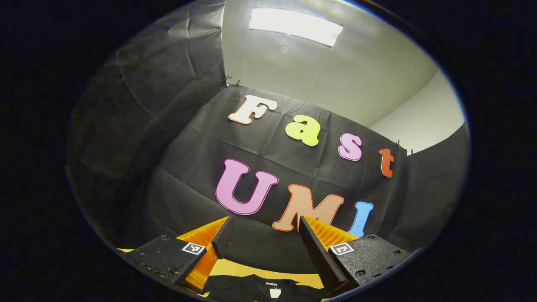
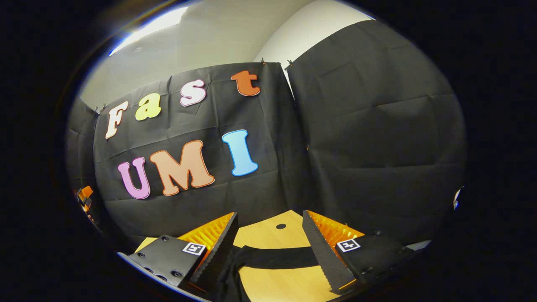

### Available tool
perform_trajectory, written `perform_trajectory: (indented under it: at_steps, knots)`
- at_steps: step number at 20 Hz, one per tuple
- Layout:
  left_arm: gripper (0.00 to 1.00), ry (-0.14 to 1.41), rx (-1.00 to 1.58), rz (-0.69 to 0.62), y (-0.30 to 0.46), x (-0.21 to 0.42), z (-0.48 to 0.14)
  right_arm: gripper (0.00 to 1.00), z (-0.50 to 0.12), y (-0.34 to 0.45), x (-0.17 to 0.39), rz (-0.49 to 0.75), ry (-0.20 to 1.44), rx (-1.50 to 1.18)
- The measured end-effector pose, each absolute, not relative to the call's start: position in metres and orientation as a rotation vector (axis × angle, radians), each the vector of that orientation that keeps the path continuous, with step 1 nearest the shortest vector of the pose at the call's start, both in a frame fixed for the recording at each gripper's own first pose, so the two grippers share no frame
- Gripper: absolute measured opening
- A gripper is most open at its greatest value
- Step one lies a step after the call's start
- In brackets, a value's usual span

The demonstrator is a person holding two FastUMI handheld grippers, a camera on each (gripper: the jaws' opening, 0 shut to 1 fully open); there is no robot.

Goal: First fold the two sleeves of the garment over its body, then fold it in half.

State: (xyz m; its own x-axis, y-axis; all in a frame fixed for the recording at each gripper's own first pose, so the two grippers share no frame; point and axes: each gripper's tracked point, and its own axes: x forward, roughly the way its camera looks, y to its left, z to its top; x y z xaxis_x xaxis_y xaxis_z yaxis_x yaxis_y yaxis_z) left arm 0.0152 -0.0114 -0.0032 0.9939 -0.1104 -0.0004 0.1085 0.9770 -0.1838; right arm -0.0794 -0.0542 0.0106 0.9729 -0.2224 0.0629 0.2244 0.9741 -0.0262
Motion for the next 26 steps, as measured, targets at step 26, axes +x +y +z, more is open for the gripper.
perform_trajectory:
  at_steps: [26]
  knots:
    - [0.9,0.019,0.068,0.165,0.063,-0.034,0.026,0.92,-0.015,-0.035,0.022,-0.059,0.056,-0.061]
